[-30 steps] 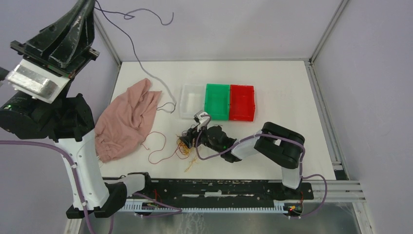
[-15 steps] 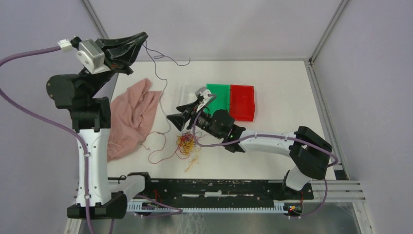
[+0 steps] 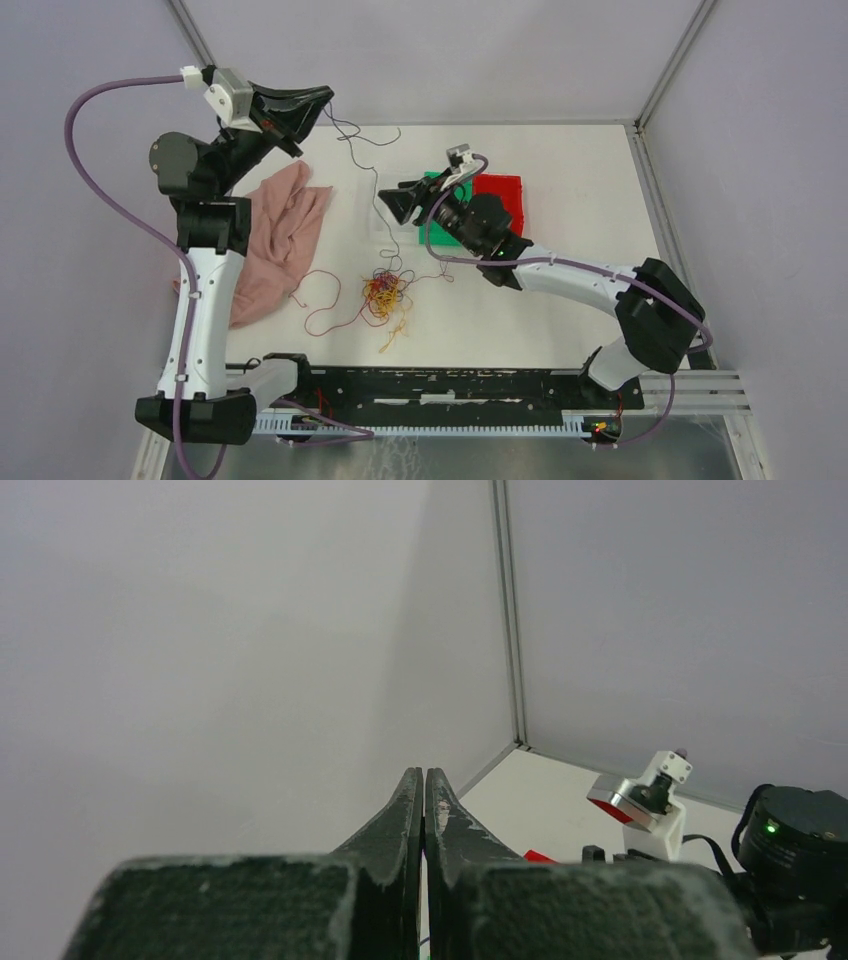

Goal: Untangle the cables
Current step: Untie the cable, then place the cable in the bin.

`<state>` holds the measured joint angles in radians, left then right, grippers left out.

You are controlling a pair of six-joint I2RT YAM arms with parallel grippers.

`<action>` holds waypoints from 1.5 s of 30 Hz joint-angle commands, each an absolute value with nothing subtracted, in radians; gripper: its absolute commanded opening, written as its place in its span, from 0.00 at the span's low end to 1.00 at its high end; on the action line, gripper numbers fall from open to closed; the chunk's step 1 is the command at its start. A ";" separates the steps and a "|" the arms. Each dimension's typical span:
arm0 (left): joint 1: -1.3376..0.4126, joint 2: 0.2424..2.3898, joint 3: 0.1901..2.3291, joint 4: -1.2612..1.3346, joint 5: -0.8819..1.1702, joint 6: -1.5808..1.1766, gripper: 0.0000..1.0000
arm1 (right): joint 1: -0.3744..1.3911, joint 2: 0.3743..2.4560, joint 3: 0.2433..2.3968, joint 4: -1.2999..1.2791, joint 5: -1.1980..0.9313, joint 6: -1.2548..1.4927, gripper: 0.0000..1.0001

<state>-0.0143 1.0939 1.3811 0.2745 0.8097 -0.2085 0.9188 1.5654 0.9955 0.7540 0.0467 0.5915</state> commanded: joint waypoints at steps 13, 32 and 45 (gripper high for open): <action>-0.256 1.304 1.655 0.223 0.695 -0.082 0.03 | 0.741 1.423 0.963 0.571 0.102 0.543 0.64; -0.378 1.545 1.875 0.171 0.677 0.000 0.03 | 0.660 1.370 0.970 0.358 0.332 0.511 0.63; -0.378 1.664 1.915 0.175 0.668 0.060 0.03 | 0.596 1.421 0.987 0.336 0.314 0.507 0.60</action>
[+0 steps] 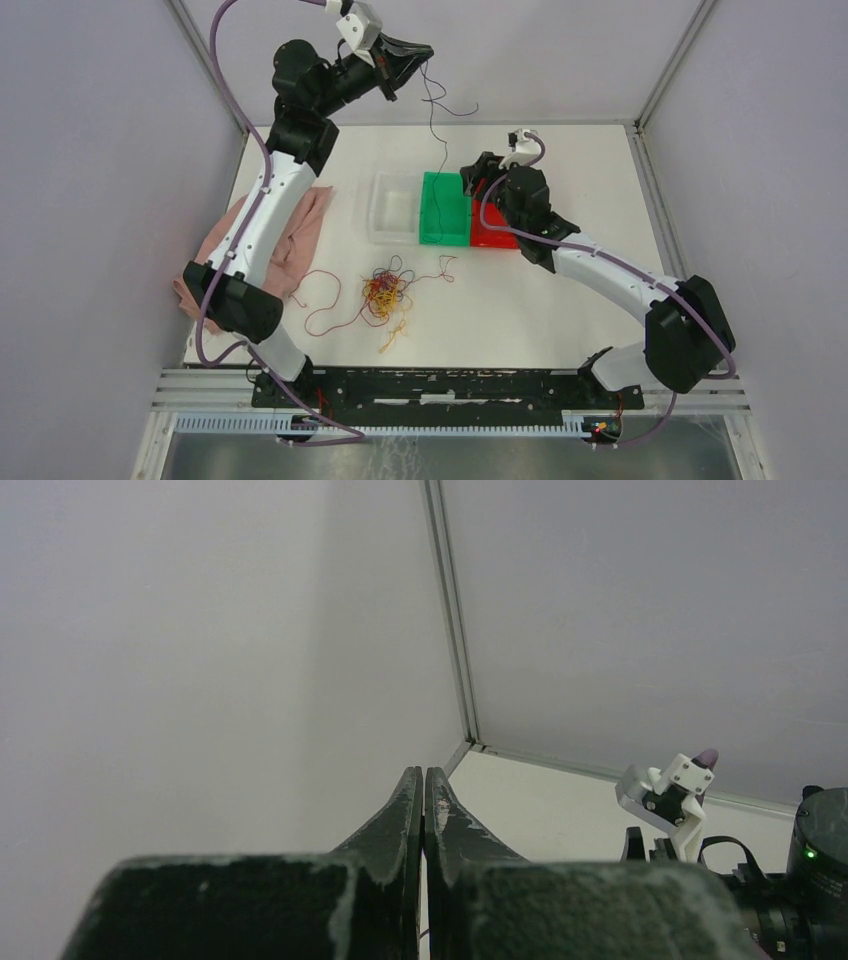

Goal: Untangle the cables
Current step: Place the cable in the bin.

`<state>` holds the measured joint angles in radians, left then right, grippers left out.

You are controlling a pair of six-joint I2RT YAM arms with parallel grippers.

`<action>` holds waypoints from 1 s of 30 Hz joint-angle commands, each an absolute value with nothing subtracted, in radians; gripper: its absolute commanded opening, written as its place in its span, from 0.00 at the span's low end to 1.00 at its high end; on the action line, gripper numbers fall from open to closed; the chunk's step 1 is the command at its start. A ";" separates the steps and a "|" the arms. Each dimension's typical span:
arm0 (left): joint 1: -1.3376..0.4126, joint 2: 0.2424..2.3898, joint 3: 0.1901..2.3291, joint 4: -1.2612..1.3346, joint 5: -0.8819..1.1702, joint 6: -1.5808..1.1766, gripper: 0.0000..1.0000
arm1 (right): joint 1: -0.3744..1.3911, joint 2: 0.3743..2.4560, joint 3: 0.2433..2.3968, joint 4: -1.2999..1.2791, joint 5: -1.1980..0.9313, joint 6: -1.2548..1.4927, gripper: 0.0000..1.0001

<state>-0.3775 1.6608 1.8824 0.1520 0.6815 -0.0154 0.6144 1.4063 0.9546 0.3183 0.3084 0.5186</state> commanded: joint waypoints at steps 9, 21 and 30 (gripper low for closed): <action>-0.379 1.709 1.900 0.189 0.671 0.115 0.03 | 0.553 1.445 0.977 0.319 0.291 0.517 0.58; -0.382 1.667 1.623 0.168 0.638 0.145 0.03 | 0.521 1.412 0.941 0.278 0.317 0.545 0.57; -0.401 1.681 1.498 0.013 0.551 0.274 0.03 | 0.496 1.381 0.907 0.254 0.317 0.575 0.57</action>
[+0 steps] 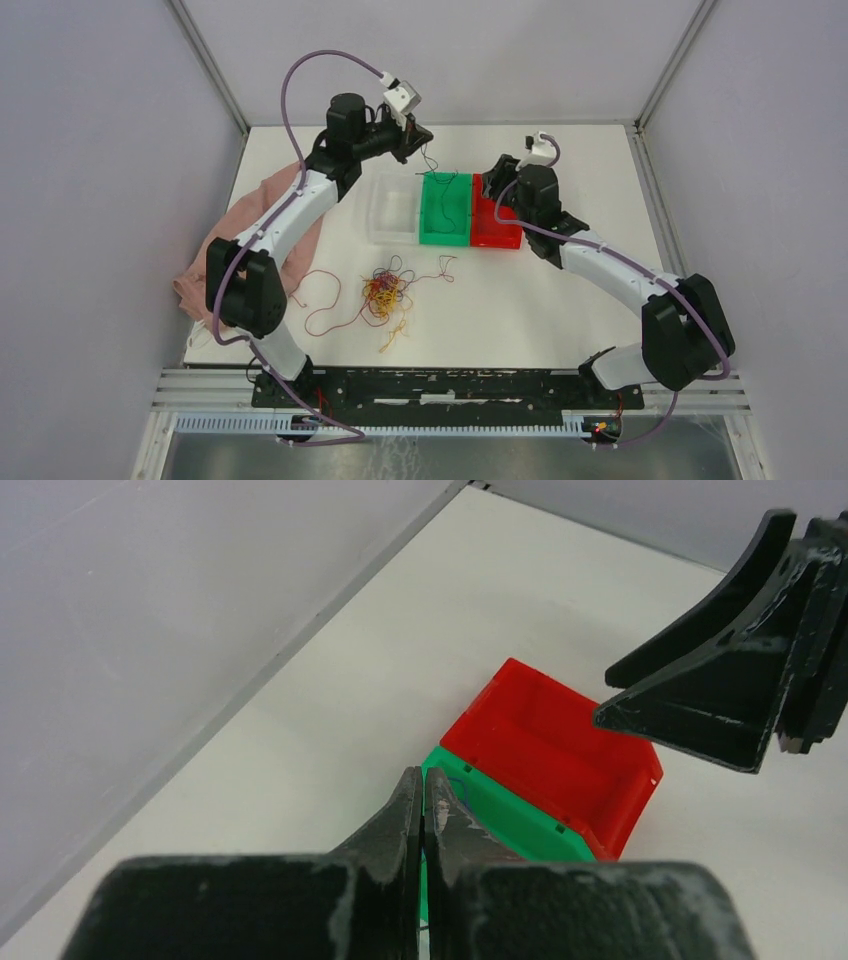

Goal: Untangle the cables
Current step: Place the cable in the bin.

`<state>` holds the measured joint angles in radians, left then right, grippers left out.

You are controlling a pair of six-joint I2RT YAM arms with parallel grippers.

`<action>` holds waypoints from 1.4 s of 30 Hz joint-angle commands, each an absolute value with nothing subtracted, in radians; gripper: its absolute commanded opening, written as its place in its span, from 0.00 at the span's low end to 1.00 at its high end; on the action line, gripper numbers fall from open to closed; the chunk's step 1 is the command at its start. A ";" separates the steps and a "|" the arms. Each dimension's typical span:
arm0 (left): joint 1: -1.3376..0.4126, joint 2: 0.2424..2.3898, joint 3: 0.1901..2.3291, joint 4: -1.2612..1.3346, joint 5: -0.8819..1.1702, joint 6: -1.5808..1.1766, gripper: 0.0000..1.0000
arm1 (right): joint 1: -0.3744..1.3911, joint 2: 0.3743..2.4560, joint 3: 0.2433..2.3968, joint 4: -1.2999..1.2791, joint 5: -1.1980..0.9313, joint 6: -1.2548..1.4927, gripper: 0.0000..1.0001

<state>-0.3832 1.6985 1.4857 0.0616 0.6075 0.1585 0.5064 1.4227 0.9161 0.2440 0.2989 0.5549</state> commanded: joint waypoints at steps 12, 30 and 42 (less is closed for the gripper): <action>-0.486 1.781 1.526 -0.161 0.462 0.322 0.03 | 0.479 1.371 0.894 0.226 0.305 0.604 0.56; -0.560 1.994 1.649 -0.208 0.284 0.426 0.30 | 0.461 1.355 0.866 0.246 0.269 0.634 0.55; -0.519 2.033 1.799 -0.358 0.335 0.479 0.68 | 0.459 1.345 0.888 0.243 0.208 0.626 0.52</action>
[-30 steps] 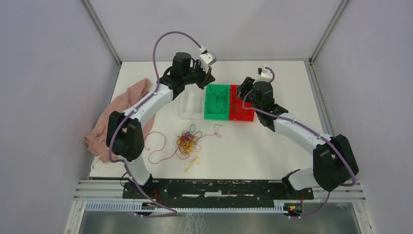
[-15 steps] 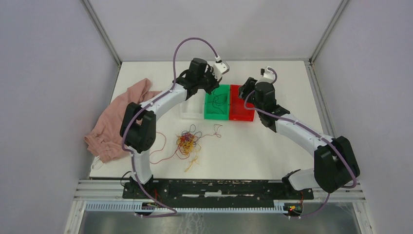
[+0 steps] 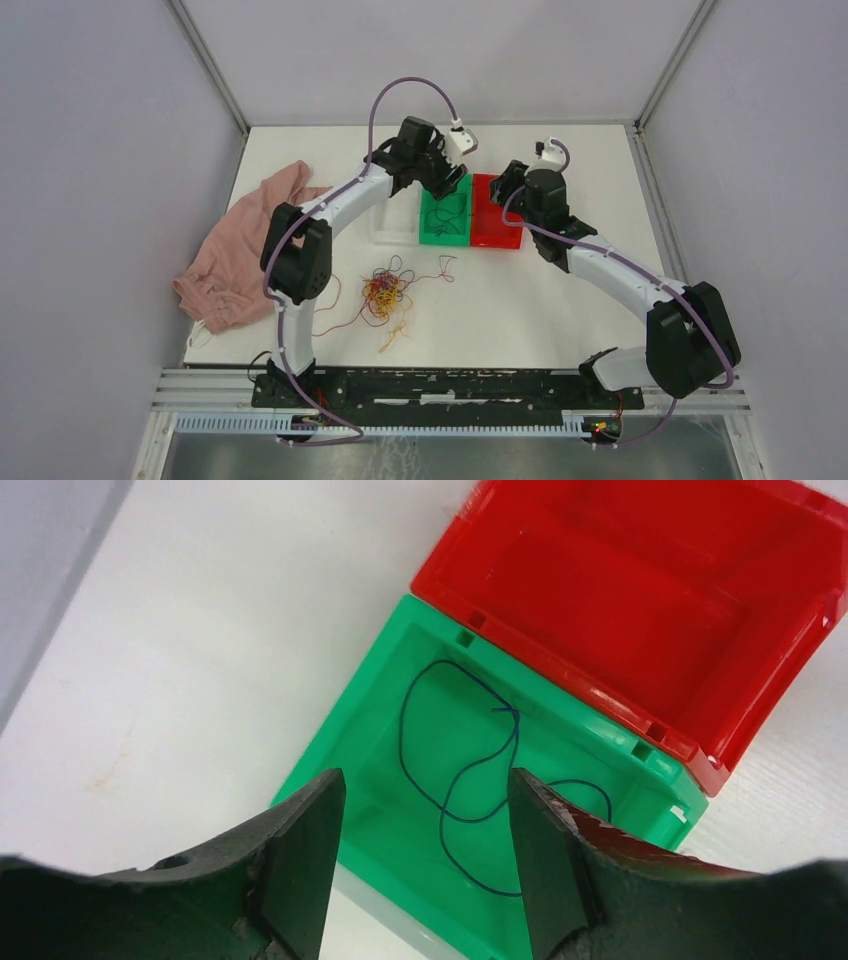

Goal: Untangle the cables
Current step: Place the cable in the bin.

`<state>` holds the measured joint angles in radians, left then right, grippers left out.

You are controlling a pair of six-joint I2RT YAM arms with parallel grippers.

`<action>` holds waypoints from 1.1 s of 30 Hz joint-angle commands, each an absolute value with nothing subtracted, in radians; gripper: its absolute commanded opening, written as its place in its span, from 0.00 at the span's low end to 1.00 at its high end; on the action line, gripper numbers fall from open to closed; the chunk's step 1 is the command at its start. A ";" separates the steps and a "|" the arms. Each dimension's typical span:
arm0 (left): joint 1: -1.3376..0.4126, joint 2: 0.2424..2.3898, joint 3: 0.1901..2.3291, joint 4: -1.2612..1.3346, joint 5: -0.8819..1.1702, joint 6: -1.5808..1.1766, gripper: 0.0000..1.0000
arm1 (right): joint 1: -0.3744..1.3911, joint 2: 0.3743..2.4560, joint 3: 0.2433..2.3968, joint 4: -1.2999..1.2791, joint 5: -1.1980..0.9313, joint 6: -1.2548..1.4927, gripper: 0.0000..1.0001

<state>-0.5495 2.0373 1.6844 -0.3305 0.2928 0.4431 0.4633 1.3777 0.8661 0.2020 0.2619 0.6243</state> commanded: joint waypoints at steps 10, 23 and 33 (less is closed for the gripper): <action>-0.293 1.959 1.969 -0.683 0.603 0.464 0.87 | 0.525 1.496 0.983 0.201 -0.259 0.484 0.71; -0.166 1.630 1.568 -0.639 0.708 0.473 0.87 | 0.715 1.713 1.128 -0.022 -0.037 0.373 0.50; -0.165 1.568 1.508 -0.602 0.692 0.446 0.86 | 0.712 1.755 1.208 0.011 0.103 0.314 0.18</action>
